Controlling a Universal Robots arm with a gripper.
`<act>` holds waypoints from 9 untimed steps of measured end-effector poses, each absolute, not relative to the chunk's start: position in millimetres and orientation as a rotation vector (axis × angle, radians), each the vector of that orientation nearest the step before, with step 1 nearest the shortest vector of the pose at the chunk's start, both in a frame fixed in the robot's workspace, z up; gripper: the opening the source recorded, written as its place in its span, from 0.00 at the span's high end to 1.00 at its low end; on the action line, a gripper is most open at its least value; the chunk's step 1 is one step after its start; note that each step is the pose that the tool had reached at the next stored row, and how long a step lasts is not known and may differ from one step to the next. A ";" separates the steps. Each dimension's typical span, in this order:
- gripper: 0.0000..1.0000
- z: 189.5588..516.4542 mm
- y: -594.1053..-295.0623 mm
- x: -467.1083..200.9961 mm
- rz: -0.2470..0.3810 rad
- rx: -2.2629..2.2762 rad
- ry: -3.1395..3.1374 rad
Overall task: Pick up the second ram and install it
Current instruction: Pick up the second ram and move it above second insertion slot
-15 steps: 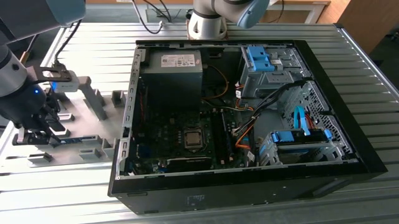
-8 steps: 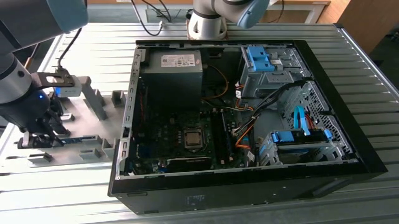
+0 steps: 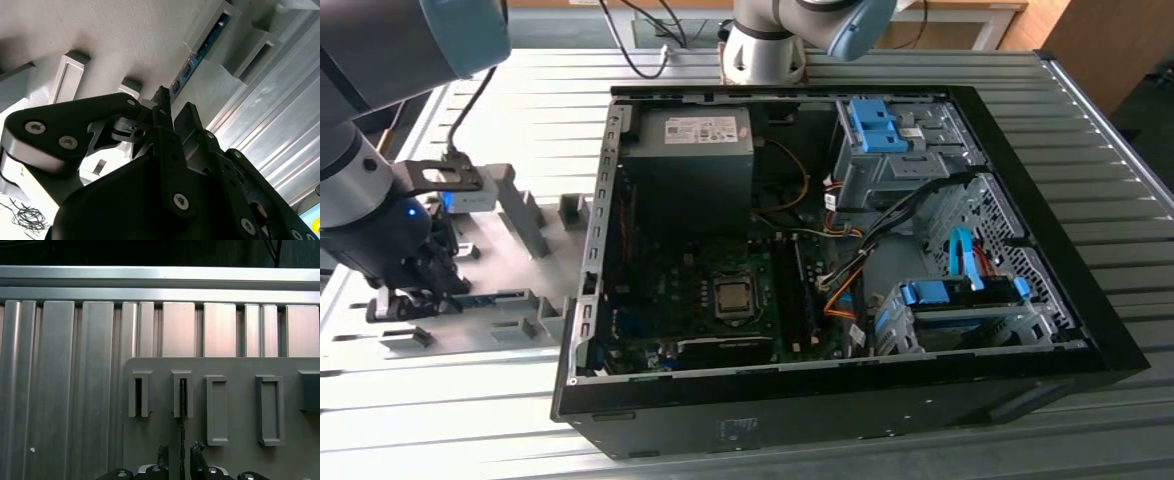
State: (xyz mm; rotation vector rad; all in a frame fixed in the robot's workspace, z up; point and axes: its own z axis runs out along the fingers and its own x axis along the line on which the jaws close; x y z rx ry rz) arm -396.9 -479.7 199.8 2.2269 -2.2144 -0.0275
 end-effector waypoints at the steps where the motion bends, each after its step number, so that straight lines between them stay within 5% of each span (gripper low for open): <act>1: 0.69 198.8 -479.8 -397.1 -0.026 2.228 -2.215; 9: 0.69 194.8 -479.8 -400.1 -0.010 2.235 -2.222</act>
